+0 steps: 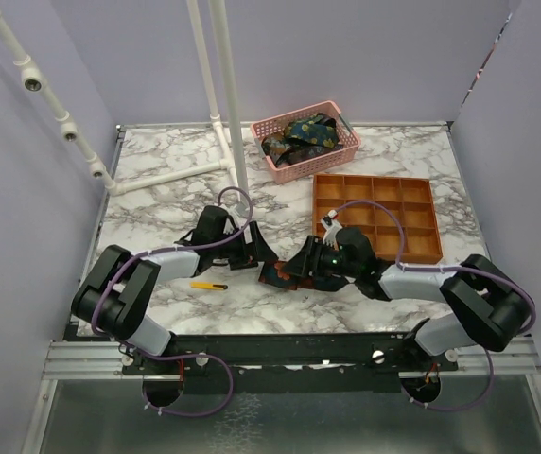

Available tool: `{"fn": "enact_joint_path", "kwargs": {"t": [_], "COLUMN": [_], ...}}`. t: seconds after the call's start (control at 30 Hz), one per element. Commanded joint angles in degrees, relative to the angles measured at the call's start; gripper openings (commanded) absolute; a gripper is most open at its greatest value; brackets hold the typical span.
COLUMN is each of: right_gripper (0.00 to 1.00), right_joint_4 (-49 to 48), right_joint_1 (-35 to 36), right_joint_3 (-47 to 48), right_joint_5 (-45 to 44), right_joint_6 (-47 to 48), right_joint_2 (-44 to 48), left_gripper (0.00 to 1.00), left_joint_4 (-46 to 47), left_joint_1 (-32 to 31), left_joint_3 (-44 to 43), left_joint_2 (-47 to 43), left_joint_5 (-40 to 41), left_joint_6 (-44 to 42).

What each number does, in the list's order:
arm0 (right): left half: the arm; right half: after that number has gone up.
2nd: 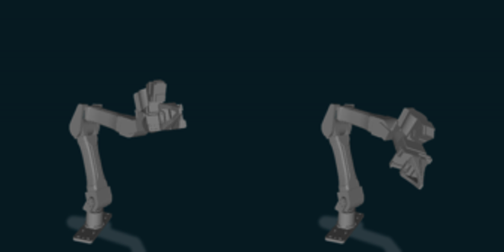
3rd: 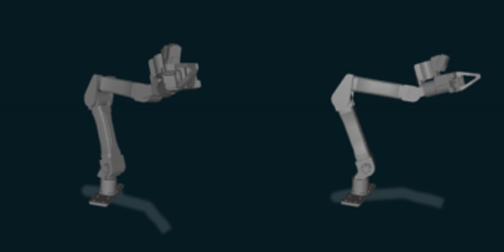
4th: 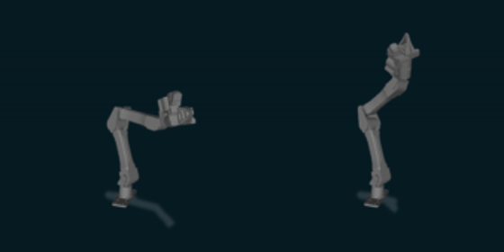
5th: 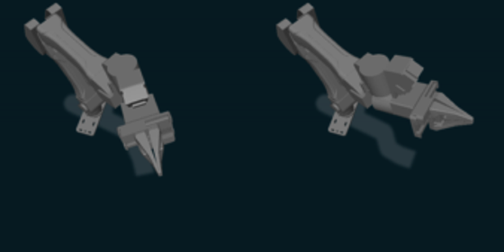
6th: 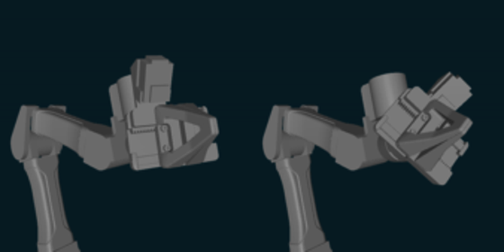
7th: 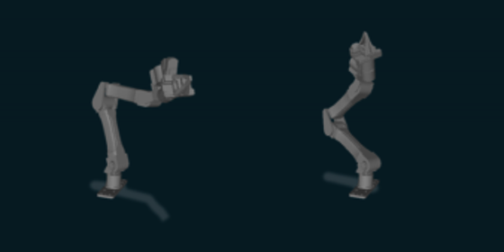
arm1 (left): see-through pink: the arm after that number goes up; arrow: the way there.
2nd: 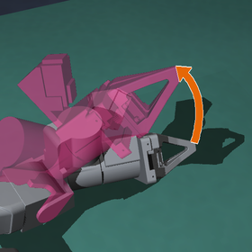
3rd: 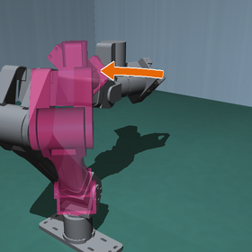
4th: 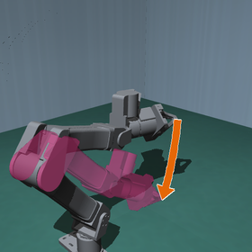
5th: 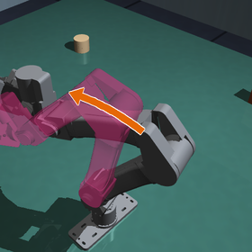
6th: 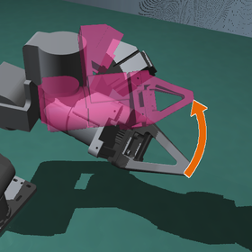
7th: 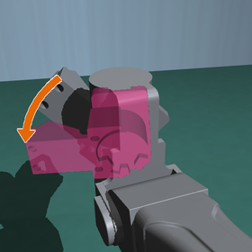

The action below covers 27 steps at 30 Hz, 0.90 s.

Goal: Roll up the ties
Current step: Roll the tie at the center of the board.

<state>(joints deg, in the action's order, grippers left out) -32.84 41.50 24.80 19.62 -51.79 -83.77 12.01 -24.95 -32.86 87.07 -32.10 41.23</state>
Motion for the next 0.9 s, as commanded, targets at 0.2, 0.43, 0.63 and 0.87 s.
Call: {"fn": "enact_joint_path", "kwargs": {"t": [0.2,0.43,0.63,0.87], "right_gripper": [0.6,0.76,0.8,0.82], "right_joint_4": [15.4,21.5,29.8,30.2], "right_joint_1": [-0.3,-0.2,0.2,4.0], "right_joint_3": [1.1,1.3,2.4,0.5], "right_joint_5": [-4.2,-8.2,-9.7,-8.5], "right_joint_6": [2.1,0.4,2.0,1.1], "right_joint_2": [5.3,12.0,18.7,18.9], "left_gripper": [0.83,0.84,0.84,0.84], "left_joint_4": [5.9,6.0,5.2,3.3], "left_joint_1": [-3.8,-3.8,-3.7,-3.7], "left_joint_3": [7.0,8.5,7.5,7.0], "left_joint_2": [-2.4,-5.5,-5.2,-6.6], "left_joint_5": [5.9,10.7,12.2,14.9], "left_joint_6": [5.3,6.9,7.0,6.2]}}
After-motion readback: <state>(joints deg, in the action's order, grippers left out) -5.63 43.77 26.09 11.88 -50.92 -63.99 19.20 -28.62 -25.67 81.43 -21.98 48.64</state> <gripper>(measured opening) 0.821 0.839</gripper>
